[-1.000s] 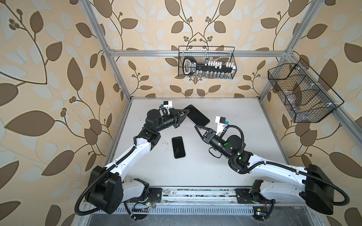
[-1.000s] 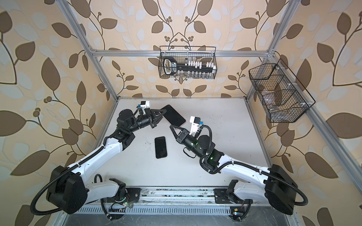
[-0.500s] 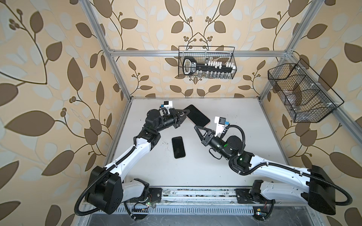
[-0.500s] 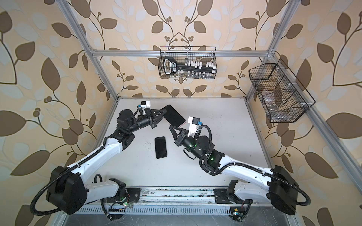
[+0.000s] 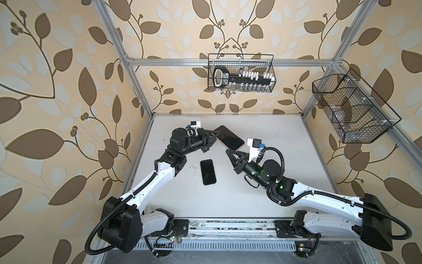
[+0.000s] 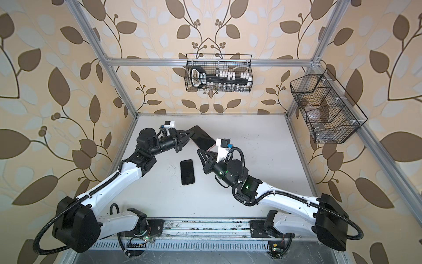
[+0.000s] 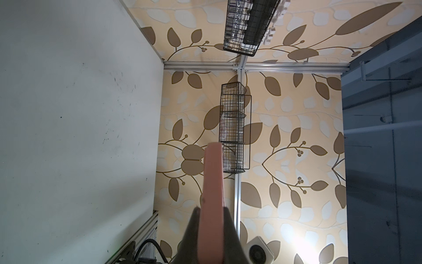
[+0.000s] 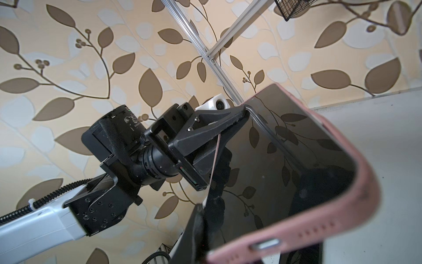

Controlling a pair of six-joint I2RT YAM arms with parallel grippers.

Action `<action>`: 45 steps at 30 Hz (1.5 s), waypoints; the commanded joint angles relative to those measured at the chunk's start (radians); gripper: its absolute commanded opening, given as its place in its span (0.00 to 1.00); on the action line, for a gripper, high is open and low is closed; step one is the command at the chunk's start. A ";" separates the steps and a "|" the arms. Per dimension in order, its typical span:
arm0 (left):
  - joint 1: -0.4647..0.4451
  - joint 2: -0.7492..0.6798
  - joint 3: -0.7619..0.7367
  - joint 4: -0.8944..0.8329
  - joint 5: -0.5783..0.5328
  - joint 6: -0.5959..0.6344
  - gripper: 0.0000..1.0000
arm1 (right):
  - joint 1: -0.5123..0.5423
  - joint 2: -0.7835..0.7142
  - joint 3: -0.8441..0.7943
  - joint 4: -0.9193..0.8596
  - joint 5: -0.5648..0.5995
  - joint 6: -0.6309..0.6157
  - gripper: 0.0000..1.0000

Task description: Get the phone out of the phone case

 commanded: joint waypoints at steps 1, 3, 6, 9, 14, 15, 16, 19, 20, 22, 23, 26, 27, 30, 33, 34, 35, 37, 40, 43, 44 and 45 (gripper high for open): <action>-0.004 -0.046 0.052 -0.037 -0.024 0.036 0.00 | 0.001 0.005 0.019 -0.092 0.068 -0.142 0.16; -0.004 -0.049 0.057 -0.057 -0.022 0.034 0.00 | 0.002 0.006 0.020 -0.099 0.073 -0.168 0.16; -0.005 -0.051 0.057 -0.072 -0.020 0.028 0.00 | 0.002 0.003 0.027 -0.113 0.076 -0.203 0.15; -0.005 -0.051 0.060 -0.071 -0.014 0.014 0.00 | 0.002 -0.002 0.023 -0.121 0.089 -0.231 0.15; -0.004 -0.056 0.063 -0.071 -0.009 -0.003 0.00 | 0.001 -0.009 0.020 -0.140 0.111 -0.270 0.14; -0.005 -0.057 0.063 -0.068 -0.008 -0.008 0.00 | 0.000 -0.011 0.015 -0.140 0.113 -0.277 0.13; -0.005 -0.059 0.063 -0.063 -0.007 -0.014 0.00 | 0.000 -0.012 0.012 -0.140 0.116 -0.284 0.13; -0.005 -0.059 0.066 -0.050 0.002 -0.028 0.00 | -0.003 -0.020 0.001 -0.142 0.121 -0.292 0.13; -0.005 -0.060 0.068 -0.050 0.003 -0.026 0.00 | -0.004 -0.025 -0.004 -0.142 0.117 -0.292 0.13; -0.004 -0.063 0.071 -0.048 0.005 -0.024 0.00 | -0.006 -0.041 -0.020 -0.142 0.109 -0.286 0.13; -0.005 -0.063 0.071 -0.046 0.005 -0.023 0.00 | -0.009 -0.049 -0.029 -0.144 0.102 -0.279 0.13; -0.004 -0.055 0.086 -0.034 0.021 -0.003 0.00 | -0.040 -0.098 -0.057 -0.170 0.007 -0.235 0.18; -0.004 -0.050 0.096 -0.034 0.030 0.011 0.00 | -0.054 -0.115 -0.062 -0.195 -0.043 -0.217 0.20; -0.002 -0.037 0.124 -0.059 0.043 0.057 0.00 | -0.135 -0.157 -0.092 -0.209 -0.220 -0.105 0.27; -0.003 -0.036 0.126 -0.056 0.030 0.086 0.00 | -0.203 -0.177 -0.156 -0.088 -0.379 0.058 0.40; -0.003 -0.036 0.125 -0.055 0.028 0.096 0.00 | -0.217 -0.173 -0.174 -0.034 -0.421 0.109 0.46; -0.004 -0.034 0.125 -0.055 0.028 0.104 0.00 | -0.222 -0.168 -0.184 0.007 -0.444 0.142 0.51; -0.004 -0.026 0.122 -0.044 0.033 0.117 0.00 | -0.215 -0.150 -0.191 0.092 -0.474 0.205 0.59; -0.004 -0.005 0.122 -0.026 0.053 0.132 0.00 | -0.192 -0.112 -0.184 0.198 -0.475 0.285 0.68; -0.004 0.006 0.113 -0.009 0.058 0.146 0.00 | -0.178 -0.096 -0.174 0.236 -0.453 0.318 0.70; -0.004 0.007 0.109 0.001 0.058 0.146 0.00 | -0.173 -0.094 -0.169 0.242 -0.441 0.326 0.70; -0.004 0.007 0.104 0.012 0.058 0.146 0.00 | -0.169 -0.092 -0.166 0.246 -0.426 0.333 0.70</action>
